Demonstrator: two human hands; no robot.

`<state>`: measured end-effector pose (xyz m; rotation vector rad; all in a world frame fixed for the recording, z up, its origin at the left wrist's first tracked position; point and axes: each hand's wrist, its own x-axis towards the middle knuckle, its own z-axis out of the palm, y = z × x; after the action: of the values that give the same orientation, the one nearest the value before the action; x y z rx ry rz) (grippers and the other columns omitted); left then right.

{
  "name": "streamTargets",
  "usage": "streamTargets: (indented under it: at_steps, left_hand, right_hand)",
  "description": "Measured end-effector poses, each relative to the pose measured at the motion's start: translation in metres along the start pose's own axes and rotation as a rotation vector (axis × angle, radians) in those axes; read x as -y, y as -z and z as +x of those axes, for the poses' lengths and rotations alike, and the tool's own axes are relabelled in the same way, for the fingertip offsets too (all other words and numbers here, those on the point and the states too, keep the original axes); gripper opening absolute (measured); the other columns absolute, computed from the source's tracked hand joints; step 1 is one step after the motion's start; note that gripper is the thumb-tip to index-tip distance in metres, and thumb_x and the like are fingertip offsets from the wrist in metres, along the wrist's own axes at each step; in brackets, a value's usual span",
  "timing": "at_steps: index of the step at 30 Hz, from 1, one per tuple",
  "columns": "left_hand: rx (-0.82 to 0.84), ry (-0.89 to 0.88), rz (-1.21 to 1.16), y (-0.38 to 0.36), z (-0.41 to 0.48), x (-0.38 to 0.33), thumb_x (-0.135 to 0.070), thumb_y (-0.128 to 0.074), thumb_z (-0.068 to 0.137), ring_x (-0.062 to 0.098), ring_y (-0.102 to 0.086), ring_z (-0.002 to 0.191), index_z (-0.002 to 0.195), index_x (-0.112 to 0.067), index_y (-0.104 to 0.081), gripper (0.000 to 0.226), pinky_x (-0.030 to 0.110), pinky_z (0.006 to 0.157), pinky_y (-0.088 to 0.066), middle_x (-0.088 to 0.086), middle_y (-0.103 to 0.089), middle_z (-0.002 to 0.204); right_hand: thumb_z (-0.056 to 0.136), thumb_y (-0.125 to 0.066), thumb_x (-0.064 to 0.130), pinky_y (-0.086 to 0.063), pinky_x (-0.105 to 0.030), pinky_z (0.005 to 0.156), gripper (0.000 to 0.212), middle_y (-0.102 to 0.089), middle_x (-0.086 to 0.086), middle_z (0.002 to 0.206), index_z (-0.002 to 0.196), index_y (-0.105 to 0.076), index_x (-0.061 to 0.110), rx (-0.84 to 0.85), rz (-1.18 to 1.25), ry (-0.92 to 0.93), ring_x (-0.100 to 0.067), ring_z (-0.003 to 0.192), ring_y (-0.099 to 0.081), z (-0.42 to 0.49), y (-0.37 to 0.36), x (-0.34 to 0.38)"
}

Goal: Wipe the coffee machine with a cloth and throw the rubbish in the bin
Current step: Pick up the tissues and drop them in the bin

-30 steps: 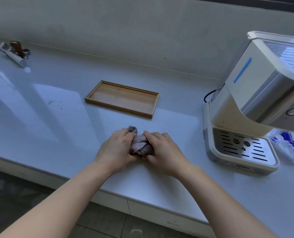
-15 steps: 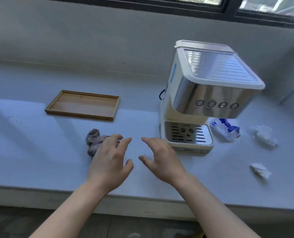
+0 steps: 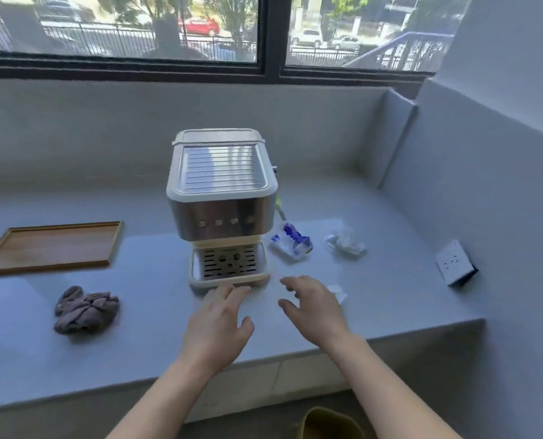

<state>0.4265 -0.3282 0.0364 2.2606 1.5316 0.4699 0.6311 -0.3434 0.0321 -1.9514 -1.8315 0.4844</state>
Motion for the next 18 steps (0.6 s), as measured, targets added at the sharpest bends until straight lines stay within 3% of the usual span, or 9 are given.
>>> streamTargets:
  at_steps: [8, 14, 18]
  left_hand:
    - [0.146, -0.084, -0.046, -0.050, 0.032, -0.082, -0.043, -0.050, 0.095, 0.011, -0.046, 0.125, 0.140, -0.032, -0.045, 0.047, 0.032, 0.095, -0.046, -0.010, -0.050, 0.133]
    - [0.216, -0.144, 0.016, -0.096, 0.084, -0.121, -0.049, -0.051, 0.094, 0.019, -0.050, 0.116, 0.137, -0.028, -0.044, 0.048, 0.035, 0.088, -0.048, -0.004, -0.052, 0.123]
    - [0.307, -0.135, 0.070, -0.124, 0.118, -0.130, -0.062, -0.058, 0.084, 0.024, -0.050, 0.111, 0.137, -0.027, -0.041, 0.066, 0.036, 0.079, -0.046, 0.001, -0.051, 0.118]
  right_hand:
    - [0.093, -0.059, 0.034, -0.048, -0.030, 0.086, 0.035, -0.066, 0.007, 0.115, 0.127, -0.059, 0.027, -0.025, -0.002, -0.228, -0.011, 0.100, -0.061, -0.016, 0.051, -0.085]
    - [0.091, -0.061, 0.030, -0.047, -0.031, 0.085, 0.037, -0.067, 0.002, 0.115, 0.128, -0.060, 0.024, -0.071, -0.047, -0.327, -0.018, 0.101, -0.063, 0.027, 0.071, -0.126]
    - [0.089, -0.061, 0.023, -0.050, -0.036, 0.081, 0.032, -0.064, -0.006, 0.114, 0.121, -0.063, 0.022, -0.134, -0.058, -0.339, -0.027, 0.098, -0.063, 0.074, 0.081, -0.142]
